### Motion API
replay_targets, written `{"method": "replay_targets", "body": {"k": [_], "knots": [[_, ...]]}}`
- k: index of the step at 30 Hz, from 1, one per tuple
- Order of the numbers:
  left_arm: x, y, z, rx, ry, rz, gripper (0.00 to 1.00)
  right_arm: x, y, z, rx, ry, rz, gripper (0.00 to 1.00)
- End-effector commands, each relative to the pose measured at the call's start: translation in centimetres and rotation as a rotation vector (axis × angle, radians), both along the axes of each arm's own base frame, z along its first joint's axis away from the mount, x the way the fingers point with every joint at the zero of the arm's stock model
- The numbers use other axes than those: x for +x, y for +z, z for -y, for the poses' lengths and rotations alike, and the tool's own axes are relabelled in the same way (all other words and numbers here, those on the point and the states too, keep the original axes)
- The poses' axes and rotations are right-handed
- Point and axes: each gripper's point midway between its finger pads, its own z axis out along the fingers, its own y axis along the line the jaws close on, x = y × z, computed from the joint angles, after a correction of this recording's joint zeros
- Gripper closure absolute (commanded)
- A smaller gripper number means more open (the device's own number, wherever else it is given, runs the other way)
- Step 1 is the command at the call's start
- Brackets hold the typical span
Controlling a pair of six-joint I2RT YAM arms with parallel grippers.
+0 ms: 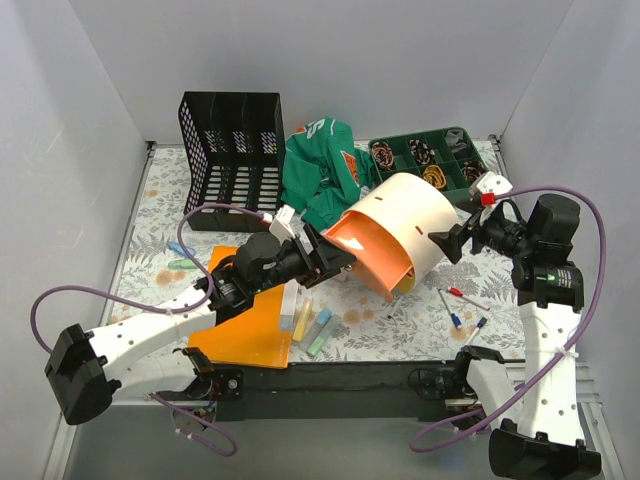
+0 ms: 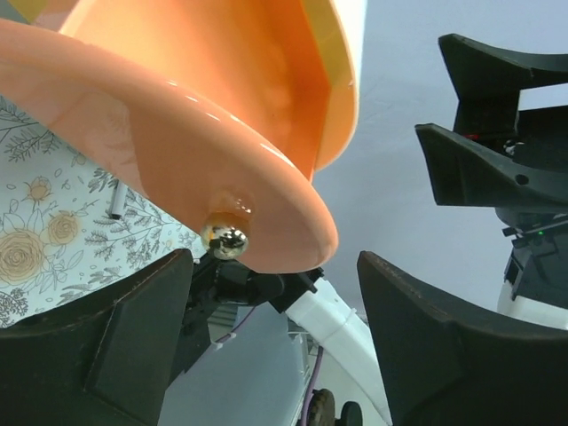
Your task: Organize the desk
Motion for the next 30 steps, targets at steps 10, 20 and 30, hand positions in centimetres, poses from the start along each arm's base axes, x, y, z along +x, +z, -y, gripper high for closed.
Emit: {"method": "replay_targets", "body": {"k": [10, 20, 30], "knots": [[-1.4, 0.6, -4.0, 0.129, 0.004, 0.182, 0.03, -1.3, 4.4, -2.3, 0.021, 0.177, 0.064, 0.02], [1.4, 3.5, -11.7, 0.484, 0.198, 0.569, 0.02, -2.1, 6.2, -9.1, -0.045, 0.452, 0.076, 0.02], [7.5, 3.1, -20.0, 0.854, 0.526, 0.744, 0.02, -9.7, 1.5, -20.0, -0.314, 1.071, 0.129, 0.05]]}}
